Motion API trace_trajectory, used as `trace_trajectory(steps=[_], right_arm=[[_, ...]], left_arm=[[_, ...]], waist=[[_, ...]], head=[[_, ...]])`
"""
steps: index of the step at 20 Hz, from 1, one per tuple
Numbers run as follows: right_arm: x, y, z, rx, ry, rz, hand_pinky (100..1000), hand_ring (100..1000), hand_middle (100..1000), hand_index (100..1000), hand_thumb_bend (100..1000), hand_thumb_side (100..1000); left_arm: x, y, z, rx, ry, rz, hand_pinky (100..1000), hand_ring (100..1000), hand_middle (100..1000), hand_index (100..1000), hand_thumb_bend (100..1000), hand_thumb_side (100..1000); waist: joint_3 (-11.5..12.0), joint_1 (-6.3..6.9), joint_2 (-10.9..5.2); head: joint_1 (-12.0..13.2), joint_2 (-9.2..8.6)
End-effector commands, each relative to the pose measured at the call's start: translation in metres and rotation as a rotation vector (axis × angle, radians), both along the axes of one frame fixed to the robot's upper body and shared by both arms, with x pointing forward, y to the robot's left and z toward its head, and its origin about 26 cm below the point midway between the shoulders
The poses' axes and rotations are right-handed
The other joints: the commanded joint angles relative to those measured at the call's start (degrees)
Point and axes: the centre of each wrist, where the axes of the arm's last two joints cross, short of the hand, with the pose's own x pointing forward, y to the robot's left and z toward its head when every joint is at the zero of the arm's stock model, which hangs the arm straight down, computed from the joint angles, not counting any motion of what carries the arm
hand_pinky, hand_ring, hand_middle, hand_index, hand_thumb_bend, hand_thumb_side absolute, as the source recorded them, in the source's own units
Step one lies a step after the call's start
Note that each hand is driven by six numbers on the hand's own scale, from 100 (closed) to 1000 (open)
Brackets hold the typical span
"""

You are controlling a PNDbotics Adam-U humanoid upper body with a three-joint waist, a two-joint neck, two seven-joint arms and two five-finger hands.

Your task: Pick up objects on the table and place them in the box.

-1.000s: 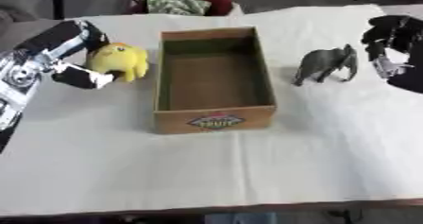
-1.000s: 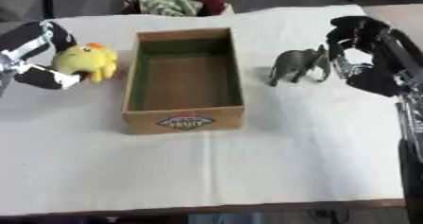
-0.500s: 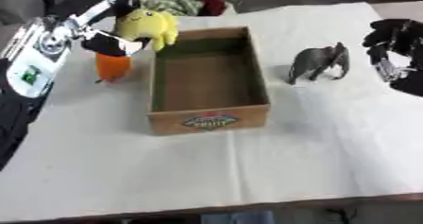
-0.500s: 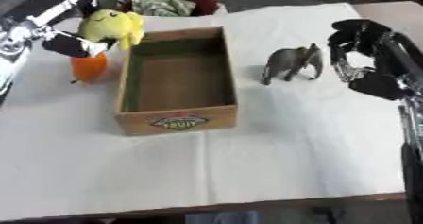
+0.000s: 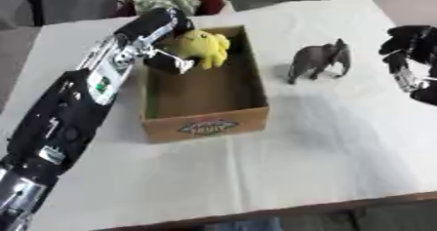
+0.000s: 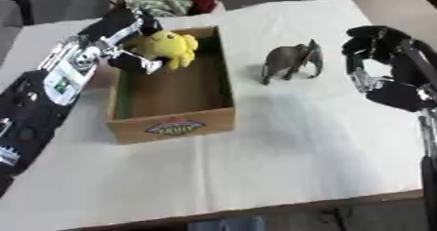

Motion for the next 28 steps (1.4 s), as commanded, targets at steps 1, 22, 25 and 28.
trace_trajectory(steps=[1,22,25,28], right_arm=[[0.000,0.002,0.013,-0.001,-0.040,0.013,657,705,640,814,100,278],[-0.004,-0.009,0.004,0.003,-0.011,-0.031,657,705,638,814,100,277],[-0.004,-0.010,0.004,0.003,-0.011,-0.035,657,705,638,814,100,276],[-0.004,-0.010,0.004,0.002,-0.011,-0.035,657,705,638,814,100,275]], left_arm=[[0.002,-0.001,0.008,0.075,-0.021,-0.024,691,580,520,687,506,258],[-0.045,0.089,0.086,-0.196,-0.174,0.201,725,626,608,754,742,194],[-0.043,0.118,0.070,-0.177,-0.137,0.350,725,635,618,760,742,232],[-0.036,0.139,0.047,-0.145,-0.087,0.464,723,636,621,762,745,244]], waist=[[-0.1,-0.34,-0.78],[4.5,-0.97,-1.91],[5.1,-0.95,-1.85],[5.2,-0.98,-1.79]], head=[[0.2,-0.66],[-2.6,-0.47],[-2.9,-0.59],[-3.1,-0.60]])
